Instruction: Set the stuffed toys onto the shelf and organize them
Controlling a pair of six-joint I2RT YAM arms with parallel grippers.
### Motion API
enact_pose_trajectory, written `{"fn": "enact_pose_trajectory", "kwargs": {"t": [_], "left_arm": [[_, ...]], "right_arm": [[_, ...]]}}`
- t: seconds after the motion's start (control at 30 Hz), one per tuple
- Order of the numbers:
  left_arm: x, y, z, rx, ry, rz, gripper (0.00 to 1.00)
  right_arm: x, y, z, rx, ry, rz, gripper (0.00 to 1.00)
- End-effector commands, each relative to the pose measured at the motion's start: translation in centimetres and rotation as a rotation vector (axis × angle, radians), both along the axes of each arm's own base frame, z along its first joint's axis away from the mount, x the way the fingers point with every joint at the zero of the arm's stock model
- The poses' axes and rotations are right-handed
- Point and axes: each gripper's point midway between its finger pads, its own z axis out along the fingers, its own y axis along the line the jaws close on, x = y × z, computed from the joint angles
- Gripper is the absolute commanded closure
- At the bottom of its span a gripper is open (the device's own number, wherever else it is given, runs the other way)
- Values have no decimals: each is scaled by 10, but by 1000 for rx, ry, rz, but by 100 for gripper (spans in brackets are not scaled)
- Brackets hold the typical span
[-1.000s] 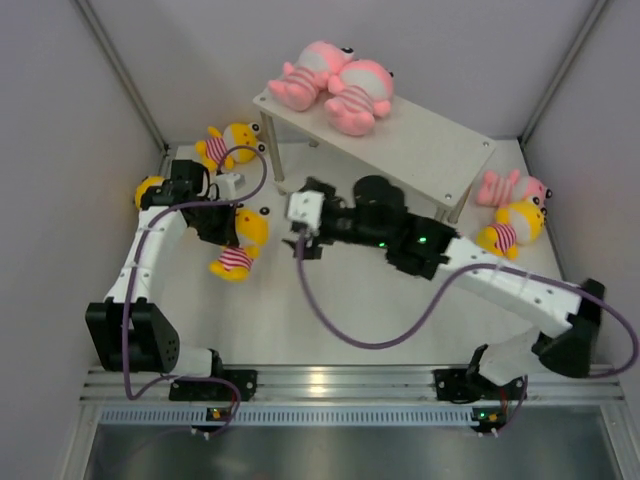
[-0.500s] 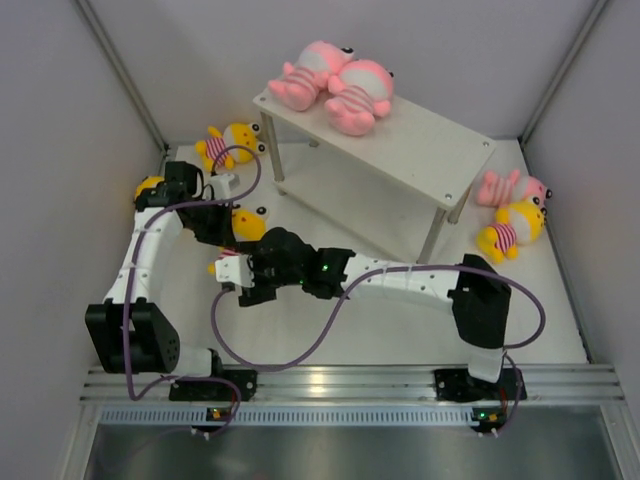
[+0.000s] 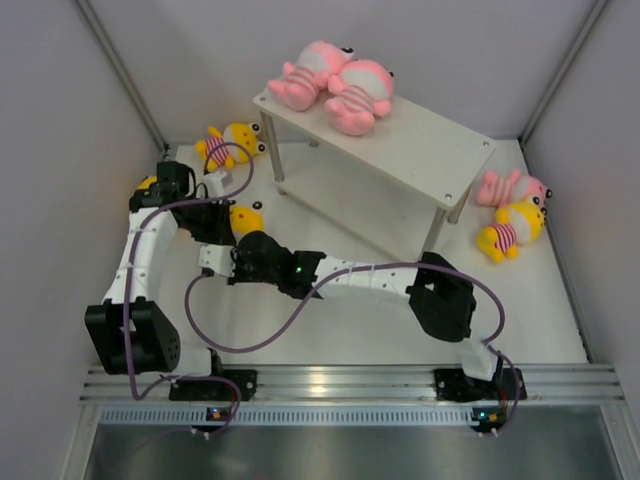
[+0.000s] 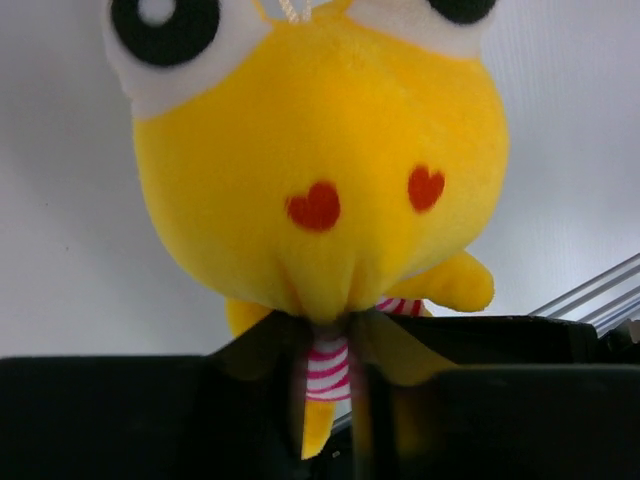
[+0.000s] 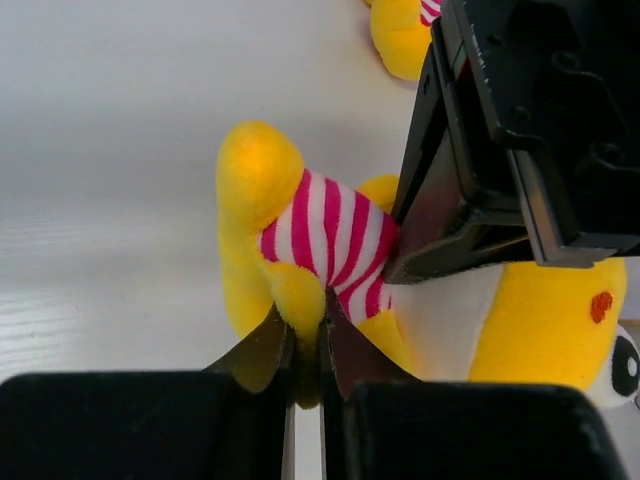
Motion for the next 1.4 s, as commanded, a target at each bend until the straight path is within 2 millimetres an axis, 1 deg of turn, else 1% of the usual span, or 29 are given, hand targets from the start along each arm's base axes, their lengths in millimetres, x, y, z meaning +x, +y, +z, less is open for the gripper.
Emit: {"fn": "enact_pose_trajectory", "kwargs": {"t": [0.0,0.03,0.07,0.1,0.13,0.17,0.2,0.23,0.27,0.3,0.33,0.37,0.43,0.47,0.57,0.67,0.7,0.77,0.8,0.83,0.87,0.9,0.93,0.97,1.0,1.03,1.17,1.2,1.37], "left_arm": [[-4,-7,18,-43,-37,-3,70],[-2,-1,16,-15,-36,13,57],[-1,3,16,1,-33,30,47],[2,7,20,20,-49,45,35],[4,15,21,53,-55,71,32],[5,19,23,68,-61,87,28],[9,24,30,82,-84,104,25],[11,31,33,96,-92,130,23],[13,38,38,115,-109,153,21],[14,42,42,119,-119,166,21],[16,51,50,127,-143,192,20],[17,57,53,142,-155,206,19],[17,68,59,165,-171,234,18],[17,71,61,177,-184,234,18],[15,77,58,194,-174,250,18],[12,78,53,196,-161,251,18],[11,78,52,194,-158,251,18],[11,78,47,193,-142,250,18],[11,78,46,192,-137,253,18],[12,78,44,191,-133,254,18],[12,77,43,188,-128,250,18],[11,77,42,188,-124,251,18],[11,77,41,182,-123,250,18],[10,76,42,181,-126,246,18],[9,75,40,179,-121,243,18],[9,75,40,178,-124,242,18],[7,74,40,178,-124,241,18],[7,74,39,178,-123,239,18],[5,74,35,177,-114,237,19]], "right_arm": [[16,-6,10,28,-10,-91,100],[19,-11,12,31,-8,-100,100],[29,-18,13,35,-3,-125,100],[37,-23,16,44,-4,-144,100],[43,-29,21,52,-4,-159,100],[60,-39,23,62,-1,-198,100],[69,-45,28,71,-1,-218,100],[78,-51,37,90,-8,-235,100],[93,-61,43,105,-11,-262,100],[100,-67,48,110,-17,-276,100],[104,-73,56,121,-25,-282,100],[116,-78,67,147,-49,-292,100],[125,-86,80,171,-73,-301,100],[134,-93,83,173,-86,-314,100],[148,-106,92,180,-115,-341,100],[156,-117,94,176,-148,-355,100],[155,-117,94,181,-149,-336,100],[155,-116,87,195,-146,-276,100],[160,-119,82,196,-150,-282,100],[167,-120,69,181,-145,-289,100],[179,-127,63,169,-150,-307,100],[185,-129,56,159,-150,-315,100],[191,-130,42,140,-148,-315,100],[201,-134,45,165,-172,-329,100],[207,-135,35,161,-173,-334,100],[214,-138,37,173,-185,-346,100],[229,-140,31,201,-164,-355,100],[231,-138,23,198,-147,-338,100],[248,-148,-2,158,-123,-357,100]]}}
